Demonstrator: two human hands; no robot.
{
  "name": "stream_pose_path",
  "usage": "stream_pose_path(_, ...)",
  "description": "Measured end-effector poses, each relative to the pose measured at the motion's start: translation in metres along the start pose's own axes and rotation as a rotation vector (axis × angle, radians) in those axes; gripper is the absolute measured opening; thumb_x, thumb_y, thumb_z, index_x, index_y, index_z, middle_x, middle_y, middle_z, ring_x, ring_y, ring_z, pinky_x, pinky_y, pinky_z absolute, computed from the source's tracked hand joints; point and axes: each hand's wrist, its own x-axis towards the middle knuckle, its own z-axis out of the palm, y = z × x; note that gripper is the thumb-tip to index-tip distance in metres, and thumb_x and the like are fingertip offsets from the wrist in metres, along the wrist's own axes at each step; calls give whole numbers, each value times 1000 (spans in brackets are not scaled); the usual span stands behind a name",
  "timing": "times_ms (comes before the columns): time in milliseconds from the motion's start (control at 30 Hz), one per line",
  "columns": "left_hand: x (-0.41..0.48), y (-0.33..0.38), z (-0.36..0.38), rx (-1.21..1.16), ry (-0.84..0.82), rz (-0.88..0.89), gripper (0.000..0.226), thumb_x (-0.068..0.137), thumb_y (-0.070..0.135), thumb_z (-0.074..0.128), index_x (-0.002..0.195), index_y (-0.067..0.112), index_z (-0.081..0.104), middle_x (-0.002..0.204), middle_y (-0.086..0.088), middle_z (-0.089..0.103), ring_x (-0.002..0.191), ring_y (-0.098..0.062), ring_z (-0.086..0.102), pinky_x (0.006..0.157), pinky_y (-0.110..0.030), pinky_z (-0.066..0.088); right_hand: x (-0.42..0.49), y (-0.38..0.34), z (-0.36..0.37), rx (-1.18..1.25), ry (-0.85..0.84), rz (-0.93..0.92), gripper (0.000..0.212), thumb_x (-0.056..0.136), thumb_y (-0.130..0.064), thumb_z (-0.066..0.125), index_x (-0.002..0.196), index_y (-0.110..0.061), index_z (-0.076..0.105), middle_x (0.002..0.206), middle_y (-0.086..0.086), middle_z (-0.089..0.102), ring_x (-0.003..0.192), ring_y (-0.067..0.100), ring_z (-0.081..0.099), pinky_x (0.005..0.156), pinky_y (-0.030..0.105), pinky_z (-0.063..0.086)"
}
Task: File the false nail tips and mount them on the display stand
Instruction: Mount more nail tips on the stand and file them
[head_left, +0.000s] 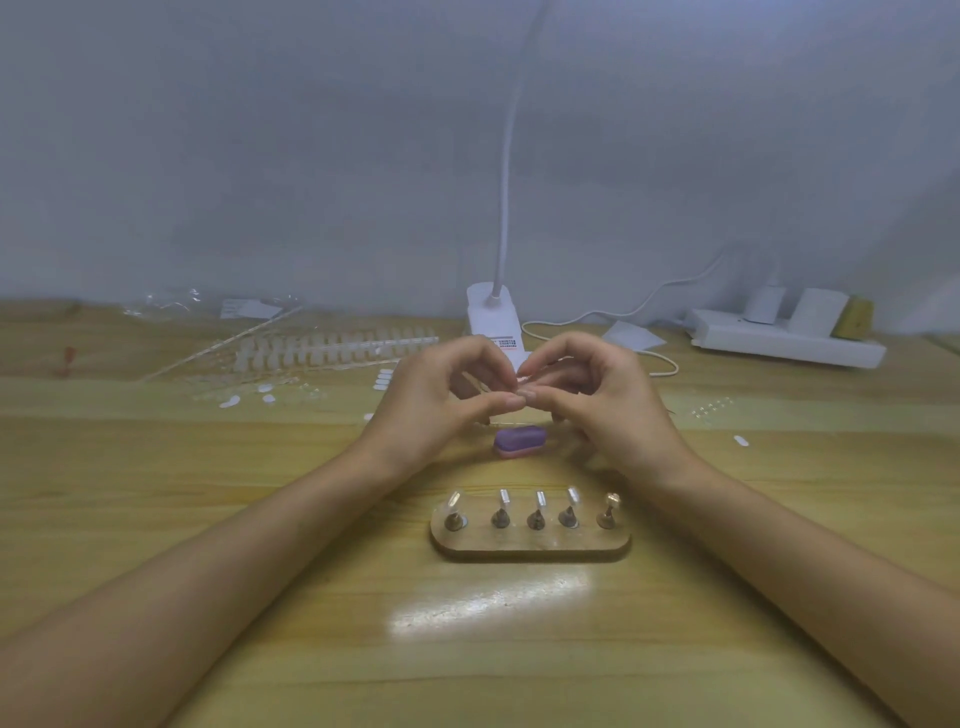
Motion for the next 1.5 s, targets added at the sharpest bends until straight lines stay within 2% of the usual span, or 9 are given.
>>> stream_pose_path(100, -4, -2, -1, 68, 51, 84, 13, 79, 19, 81, 78, 20, 67, 78, 10, 69, 58, -6, 61, 57, -12, 42, -1, 0, 0, 3, -20, -5, 14, 83, 0, 76, 87, -11, 67, 78, 7, 76, 67, 5, 66, 57, 12, 44)
stream_pose_path(333, -8, -3, -3, 375, 212, 171, 15, 84, 34, 75, 78, 27, 64, 84, 13, 62, 63, -11, 59, 63, -39, 50, -1, -2, -7, -37, -85, 17, 14, 91, -15, 72, 104, -16, 68, 92, -2, 78, 67, 12, 61, 62, 19, 47)
stream_pose_path(433, -6, -5, -5, 246, 218, 90, 13, 83, 25, 77, 75, 25, 66, 82, 9, 64, 59, -7, 50, 63, -30, 45, 3, 3, -18, -441, -107, -39, 27, 78, -38, 82, 100, -30, 71, 90, -17, 71, 69, -1, 48, 64, 19, 38)
stream_pose_path(533, -8, -5, -5, 43, 184, 26, 11, 83, 16, 76, 75, 22, 71, 81, 6, 65, 60, 1, 49, 62, -11, 37, 0, 9, -22, -701, -235, -78, 29, 71, -46, 84, 94, -35, 71, 98, -18, 60, 96, -2, 47, 80, 24, 39)
stream_pose_path(733, -9, -4, -1, -153, 56, -63, 17, 80, 17, 80, 70, 27, 71, 85, 7, 64, 56, 5, 48, 59, -8, 34, -1, 10, -20, -398, -219, -84, 18, 78, -20, 83, 91, -25, 73, 93, -12, 70, 80, 9, 58, 66, 14, 40)
stream_pose_path(867, -9, -6, -3, -91, 9, -65, 17, 80, 23, 81, 70, 33, 71, 90, 10, 61, 58, -1, 40, 63, -10, 36, -5, 6, -17, -45, -243, 77, 16, 84, -13, 78, 99, -13, 72, 98, 0, 75, 83, 17, 70, 51, 24, 50)
stream_pose_path(1000, -9, -7, -5, -74, 18, -27, 18, 79, 19, 81, 72, 30, 69, 89, 11, 61, 60, -7, 40, 68, -16, 40, -7, 6, -17, 205, -216, 233, 23, 83, -22, 77, 105, -16, 71, 102, 9, 76, 88, 21, 74, 61, 26, 57)
stream_pose_path(1333, -11, -3, -2, -2, 94, 94, 15, 80, 16, 80, 75, 25, 70, 86, 12, 60, 62, -24, 45, 63, -16, 39, -6, 6, -16, 295, -238, 260, 23, 81, -21, 75, 96, -7, 64, 99, 18, 76, 91, 25, 74, 74, 31, 60)
stream_pose_path(1500, -10, -3, -2, 0, 93, 105, 17, 81, 16, 79, 75, 28, 68, 88, 11, 60, 60, -10, 44, 62, -14, 39, -5, 5, -16, 371, -109, 283, 24, 79, -19, 73, 95, -5, 63, 97, 19, 76, 86, 24, 75, 68, 25, 58)
